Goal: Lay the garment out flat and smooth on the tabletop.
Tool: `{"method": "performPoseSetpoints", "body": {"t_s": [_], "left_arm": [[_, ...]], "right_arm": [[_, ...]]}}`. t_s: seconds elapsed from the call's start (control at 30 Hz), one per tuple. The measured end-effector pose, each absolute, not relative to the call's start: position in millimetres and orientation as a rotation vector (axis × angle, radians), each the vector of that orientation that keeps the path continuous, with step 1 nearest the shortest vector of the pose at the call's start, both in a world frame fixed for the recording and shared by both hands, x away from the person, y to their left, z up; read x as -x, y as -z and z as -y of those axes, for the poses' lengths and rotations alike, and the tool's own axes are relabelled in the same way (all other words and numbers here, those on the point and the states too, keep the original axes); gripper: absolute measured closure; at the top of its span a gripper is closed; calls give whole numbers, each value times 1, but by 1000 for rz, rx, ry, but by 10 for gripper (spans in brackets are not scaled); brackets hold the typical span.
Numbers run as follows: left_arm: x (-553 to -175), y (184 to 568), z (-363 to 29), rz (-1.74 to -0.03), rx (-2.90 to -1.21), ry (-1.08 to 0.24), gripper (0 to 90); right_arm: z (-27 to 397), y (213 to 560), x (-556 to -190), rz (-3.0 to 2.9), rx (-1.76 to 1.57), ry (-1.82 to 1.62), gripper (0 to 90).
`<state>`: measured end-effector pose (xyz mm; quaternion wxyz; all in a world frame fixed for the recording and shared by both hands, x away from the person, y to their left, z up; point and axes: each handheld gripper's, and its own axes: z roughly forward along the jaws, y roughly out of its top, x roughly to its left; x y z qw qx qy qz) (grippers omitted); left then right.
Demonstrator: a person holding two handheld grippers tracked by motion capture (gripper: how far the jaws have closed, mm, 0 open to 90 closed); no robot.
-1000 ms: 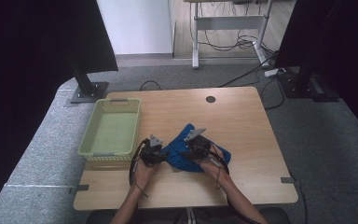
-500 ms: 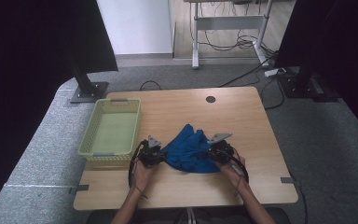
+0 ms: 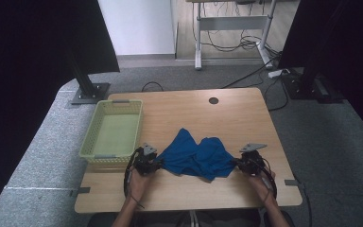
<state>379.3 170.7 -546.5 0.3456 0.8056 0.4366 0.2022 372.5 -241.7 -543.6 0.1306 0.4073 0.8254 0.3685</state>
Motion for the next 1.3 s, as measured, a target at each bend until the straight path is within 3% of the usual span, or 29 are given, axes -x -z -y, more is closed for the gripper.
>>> {"method": "performPoseSetpoints", "body": {"t_s": [0.17,0.3,0.4,0.67,0.87,0.93,1.07,1.2,1.3], "left_arm": [[-371,544,-174,-1136,-2108,-515,596],[-367,537,-171,-1074,-2097,-522,511],[-365,530,-166,-996,-2094,-500,474],[-353,531,-154,-820,-2176,-465,423],[-349,537,-152,-765,-2200,-422,545],[-349,541,-149,-758,-2241,-428,598],[-348,544,-146,-758,-2255,-416,744],[-346,537,-148,-751,-2235,-433,867],[-346,526,-152,-759,-2199,-445,900]], "right_arm": [[256,541,-367,-2361,-1223,-1078,876],[262,538,-361,-2308,-1229,-1113,690],[259,532,-357,-2304,-1207,-1167,613],[216,529,-347,-2445,-1017,-1225,516],[180,534,-340,-2570,-815,-1188,507],[171,540,-339,-2611,-766,-1119,563],[166,544,-340,-2646,-739,-1086,758],[172,538,-339,-2626,-766,-1124,793],[181,530,-337,-2583,-784,-1191,793]]}}
